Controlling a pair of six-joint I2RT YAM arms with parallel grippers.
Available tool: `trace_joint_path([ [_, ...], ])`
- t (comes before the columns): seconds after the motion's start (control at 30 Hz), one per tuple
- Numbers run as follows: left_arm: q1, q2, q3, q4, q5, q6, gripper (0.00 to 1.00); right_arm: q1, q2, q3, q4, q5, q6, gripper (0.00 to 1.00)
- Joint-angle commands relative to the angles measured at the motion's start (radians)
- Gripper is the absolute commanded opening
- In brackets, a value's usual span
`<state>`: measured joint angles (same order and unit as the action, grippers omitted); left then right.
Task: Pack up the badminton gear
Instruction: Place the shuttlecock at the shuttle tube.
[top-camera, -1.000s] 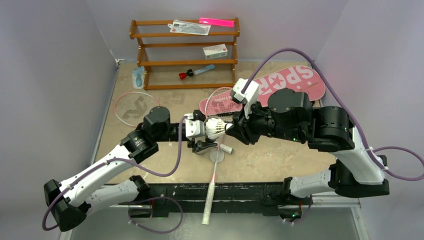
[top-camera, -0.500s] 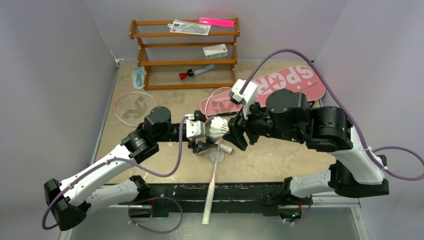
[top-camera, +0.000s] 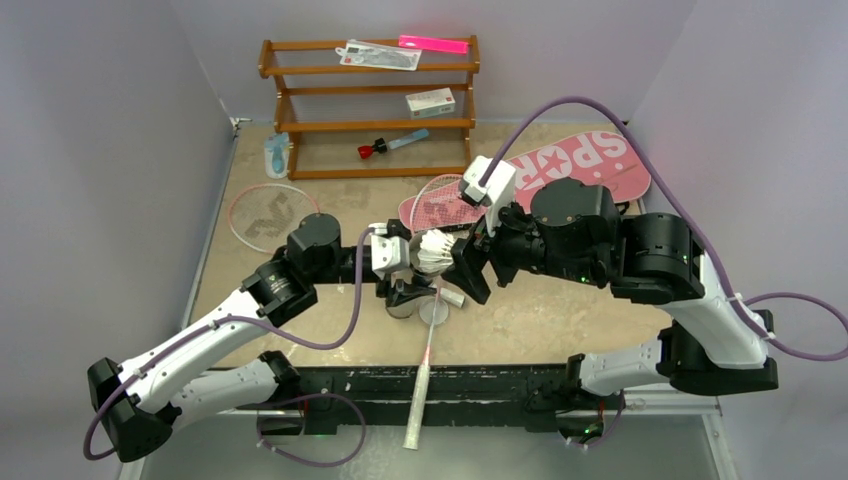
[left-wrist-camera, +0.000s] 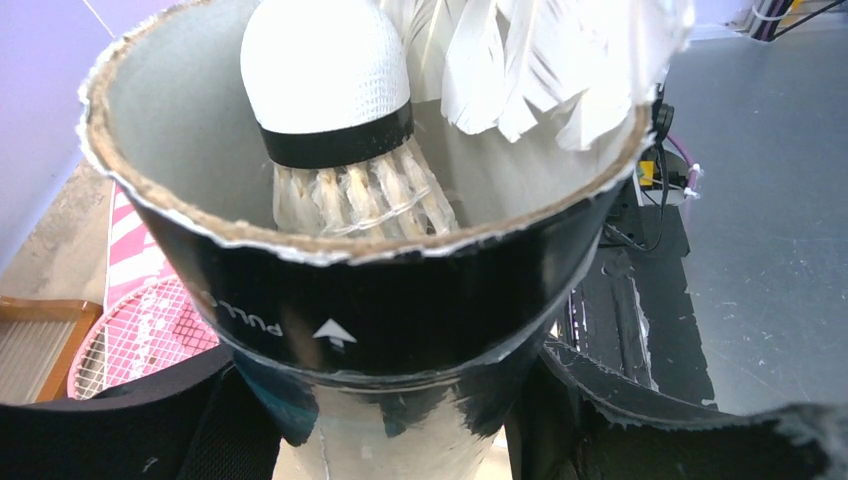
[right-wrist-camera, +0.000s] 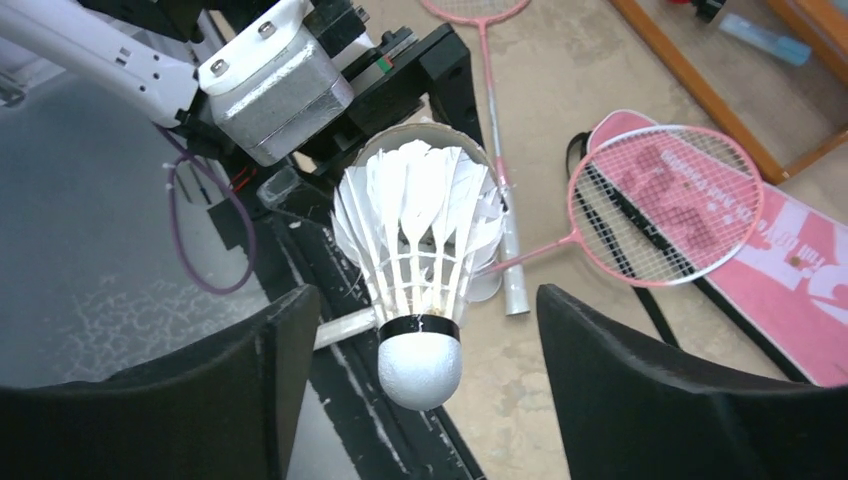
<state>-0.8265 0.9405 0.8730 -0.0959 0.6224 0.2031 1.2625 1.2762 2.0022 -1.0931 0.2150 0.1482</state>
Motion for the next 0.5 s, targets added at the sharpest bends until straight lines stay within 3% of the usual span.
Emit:
trace_joint_path([
  [0.0,-0.007,-0.030,-0.017,0.028,-0.001,-0.079,0.55,0.003,-0.026,-0.029,0.093,0.066,-0.015,0.87],
  [0.17,-0.007,-0.065,-0.066,0.118,-0.024,-0.138,0.55,0.003,-0.117,-0.164,0.320,0.077,-0.099,0.99],
  [0.47,-0.005,-0.106,-0.125,0.183,-0.086,-0.194,0.56,0.003,-0.310,-0.501,0.775,-0.020,-0.240,0.99],
])
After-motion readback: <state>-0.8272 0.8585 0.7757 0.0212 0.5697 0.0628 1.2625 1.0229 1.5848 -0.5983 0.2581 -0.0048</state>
